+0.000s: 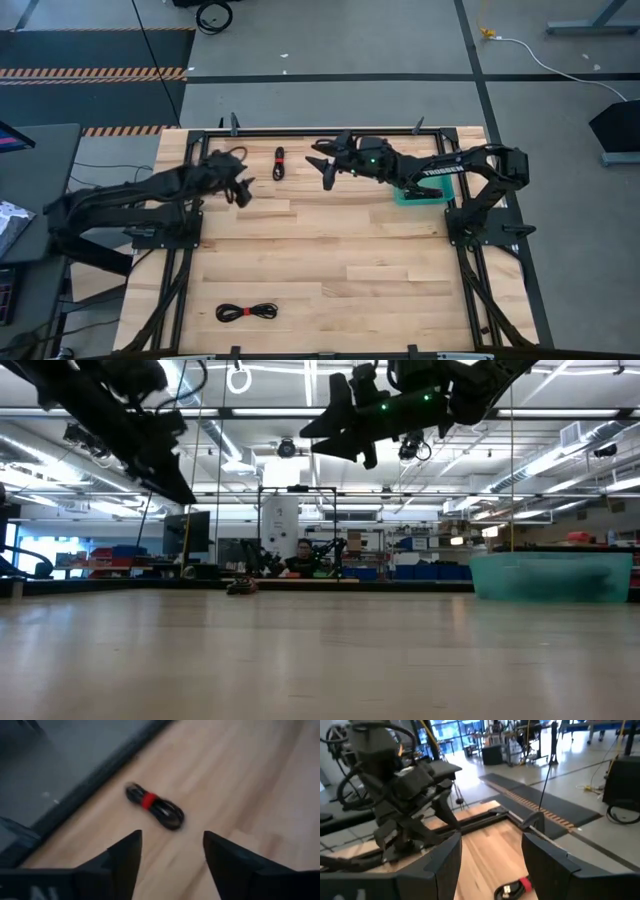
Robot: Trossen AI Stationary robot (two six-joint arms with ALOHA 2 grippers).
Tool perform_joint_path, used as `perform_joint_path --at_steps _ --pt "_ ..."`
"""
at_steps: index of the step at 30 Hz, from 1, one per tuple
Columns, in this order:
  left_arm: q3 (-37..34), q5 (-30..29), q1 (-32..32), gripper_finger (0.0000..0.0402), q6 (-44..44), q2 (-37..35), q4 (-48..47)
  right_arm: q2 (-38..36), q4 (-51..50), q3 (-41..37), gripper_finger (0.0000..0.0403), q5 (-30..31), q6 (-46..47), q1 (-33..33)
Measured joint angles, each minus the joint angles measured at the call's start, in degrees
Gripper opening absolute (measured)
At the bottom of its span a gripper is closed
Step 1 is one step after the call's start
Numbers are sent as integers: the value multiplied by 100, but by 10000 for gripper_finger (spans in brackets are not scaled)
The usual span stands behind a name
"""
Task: Pick and place USB-C Cables
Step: Put the bottom black charger cable into the bin
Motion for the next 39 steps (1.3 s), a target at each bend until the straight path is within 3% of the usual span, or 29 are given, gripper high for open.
perform_joint_path --at_steps 5,10,19,23,29,39 --pt "0 1344 -94 246 111 471 2 0 -543 2 213 -44 224 173" --pt "0 2826 -573 237 78 556 18 0 -1161 2 213 -55 703 314" --pt "0 3988 -1930 208 -462 545 352 0 -1726 2 213 68 1830 876" --pt "0 4003 -2538 199 -717 543 676 0 -1846 2 213 374 1875 1180" --pt "-2 3041 -3190 192 -1373 547 814 0 -1879 2 213 911 2005 1331" --pt "-2 1874 -4358 192 -2601 547 806 0 -1828 2 213 917 1815 1260"
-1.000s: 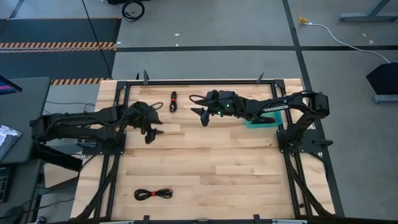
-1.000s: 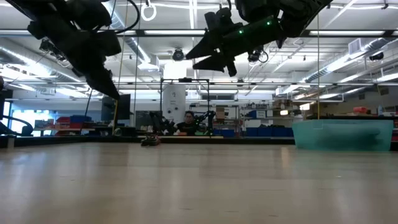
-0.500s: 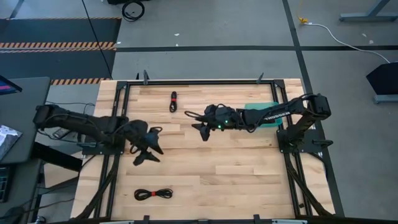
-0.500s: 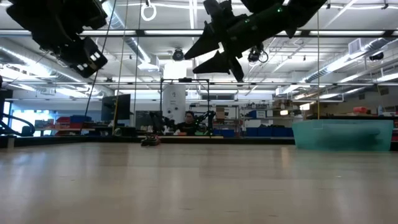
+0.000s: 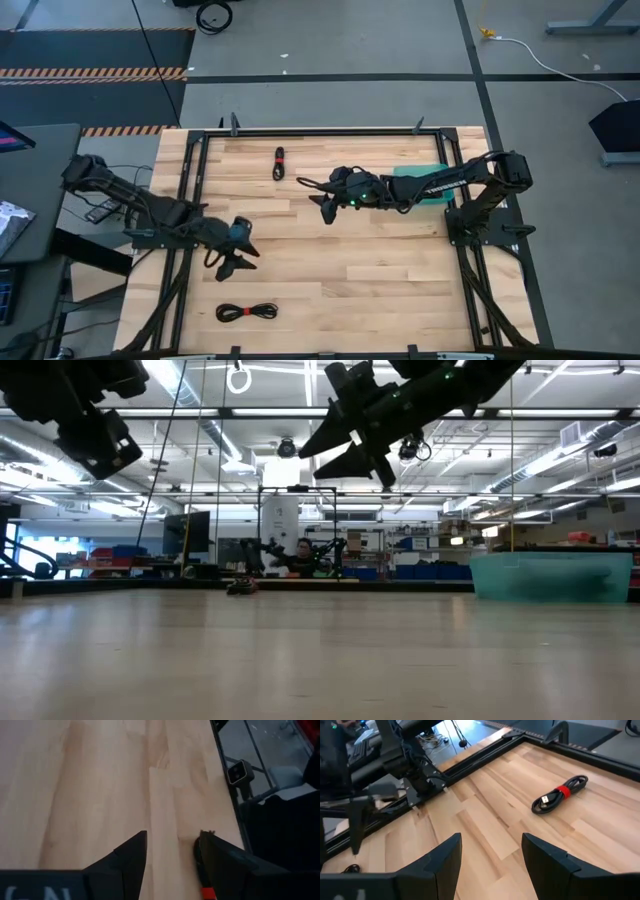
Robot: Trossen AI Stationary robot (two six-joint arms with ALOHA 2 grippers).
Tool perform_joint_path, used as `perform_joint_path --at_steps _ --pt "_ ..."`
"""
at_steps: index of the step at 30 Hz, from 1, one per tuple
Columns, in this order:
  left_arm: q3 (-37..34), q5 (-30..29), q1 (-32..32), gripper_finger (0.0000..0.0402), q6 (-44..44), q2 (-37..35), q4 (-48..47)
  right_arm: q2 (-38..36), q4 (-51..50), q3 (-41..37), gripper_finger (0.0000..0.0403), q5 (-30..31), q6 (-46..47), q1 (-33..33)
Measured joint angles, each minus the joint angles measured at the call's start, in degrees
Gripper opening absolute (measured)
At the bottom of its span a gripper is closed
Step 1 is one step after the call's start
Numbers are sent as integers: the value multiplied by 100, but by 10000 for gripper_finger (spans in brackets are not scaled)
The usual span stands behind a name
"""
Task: Pick and place USB-C Cables
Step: Put the bottom black charger cable into the bin
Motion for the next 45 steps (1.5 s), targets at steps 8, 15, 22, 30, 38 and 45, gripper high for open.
perform_joint_path --at_steps 8,15,22,30,38,45 --pt "-2 -68 -831 192 -1446 0 -201 -2 -192 0 213 -426 -165 -180" --pt "-2 -74 -1741 192 -2529 0 -251 -2 -666 0 213 -883 -289 -148" --pt "-2 -583 -2428 192 -3152 0 -247 -2 -730 0 213 -1211 -286 -148" --pt "-2 -996 -2824 192 -3148 375 -217 -2 -1181 0 213 -1255 -187 -109" --pt "-2 -381 -3051 192 -3252 1591 1054 -2 -1360 0 213 -1257 -179 -37" --pt "-2 -204 -3048 192 -3171 2195 1054 -2 -1463 0 213 -1345 35 10"
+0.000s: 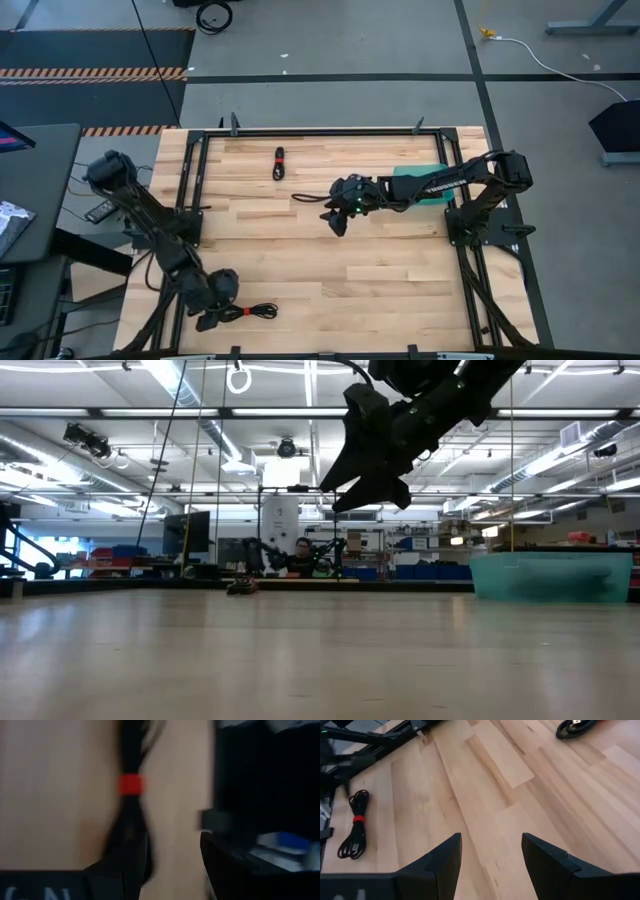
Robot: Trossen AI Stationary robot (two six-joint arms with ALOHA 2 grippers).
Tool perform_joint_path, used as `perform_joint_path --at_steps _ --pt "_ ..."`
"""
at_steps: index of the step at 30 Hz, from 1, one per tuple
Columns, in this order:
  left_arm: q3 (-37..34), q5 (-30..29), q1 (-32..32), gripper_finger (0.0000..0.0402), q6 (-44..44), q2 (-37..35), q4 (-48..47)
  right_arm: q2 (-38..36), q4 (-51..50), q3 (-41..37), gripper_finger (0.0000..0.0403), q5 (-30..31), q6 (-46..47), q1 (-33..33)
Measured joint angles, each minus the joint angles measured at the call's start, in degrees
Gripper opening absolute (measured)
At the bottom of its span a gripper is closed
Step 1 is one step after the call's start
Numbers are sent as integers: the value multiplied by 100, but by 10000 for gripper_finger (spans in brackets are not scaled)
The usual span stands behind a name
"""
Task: Pick and place USB-C Cables
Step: Put the bottom black charger cable into the bin
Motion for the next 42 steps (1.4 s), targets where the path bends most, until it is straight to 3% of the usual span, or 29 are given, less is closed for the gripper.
perform_joint_path --at_steps 5,26,37,42 --pt "0 -88 39 192 20 192 -585 0 -13 0 213 -41 -11 112" --pt "0 -305 37 192 -173 254 -666 0 -10 0 213 -37 -61 94" --pt "35 -183 6 192 -174 749 -721 0 -5 0 213 -43 -60 94" --pt "37 -443 -4 191 -294 758 -949 0 -3 0 213 -45 -61 94"
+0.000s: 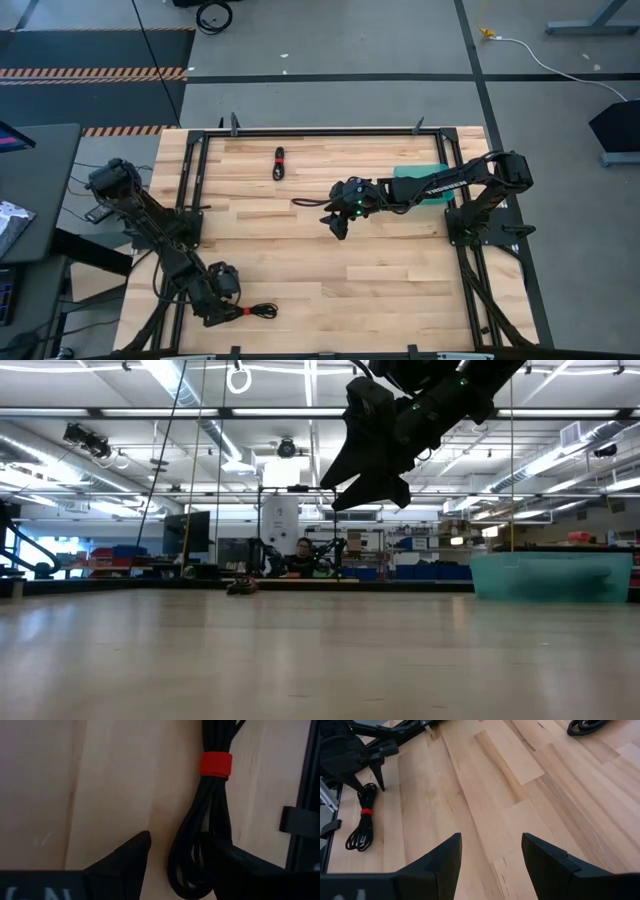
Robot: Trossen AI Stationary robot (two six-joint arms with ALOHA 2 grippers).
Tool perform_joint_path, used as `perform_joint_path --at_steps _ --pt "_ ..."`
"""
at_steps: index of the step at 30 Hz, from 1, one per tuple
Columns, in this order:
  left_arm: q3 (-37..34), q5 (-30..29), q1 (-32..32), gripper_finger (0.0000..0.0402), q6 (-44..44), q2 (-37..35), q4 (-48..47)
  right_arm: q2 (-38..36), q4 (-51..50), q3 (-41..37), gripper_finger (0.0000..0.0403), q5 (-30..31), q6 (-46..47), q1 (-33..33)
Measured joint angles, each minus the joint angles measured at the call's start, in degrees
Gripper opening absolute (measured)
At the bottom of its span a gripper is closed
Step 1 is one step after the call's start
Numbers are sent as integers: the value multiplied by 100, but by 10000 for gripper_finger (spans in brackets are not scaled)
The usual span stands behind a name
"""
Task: Pick and place USB-C Cables
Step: Put the bottom black charger cable into the bin
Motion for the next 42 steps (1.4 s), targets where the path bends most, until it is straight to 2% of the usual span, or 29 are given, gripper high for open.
perform_joint_path --at_steps 5,11,14,20,26,30,35,38,42 --pt "-5 -35 2 179 -35 9 -82 0 -1 0 213 -9 0 0" --pt "-22 -10 11 138 -37 11 -109 0 -1 0 213 -13 0 0" --pt "-20 -63 18 107 -37 12 -201 0 -1 0 213 -13 0 0" --pt "-22 -41 109 19 -7 10 -199 0 -1 0 213 -12 -1 0" --pt "-44 -98 323 12 314 -78 -178 0 3 0 213 -9 -151 -29" --pt "-52 -588 610 12 698 -233 -405 0 53 0 213 -8 -190 -76" --pt "-81 -1722 1206 11 1440 -441 -842 0 177 0 213 -175 -873 -67" --pt "-70 -2399 1594 11 1874 -516 -709 0 375 -1 213 -243 -1160 -10" --pt "-63 -2837 2047 10 2362 -516 -480 0 764 0 213 -254 -1521 103"
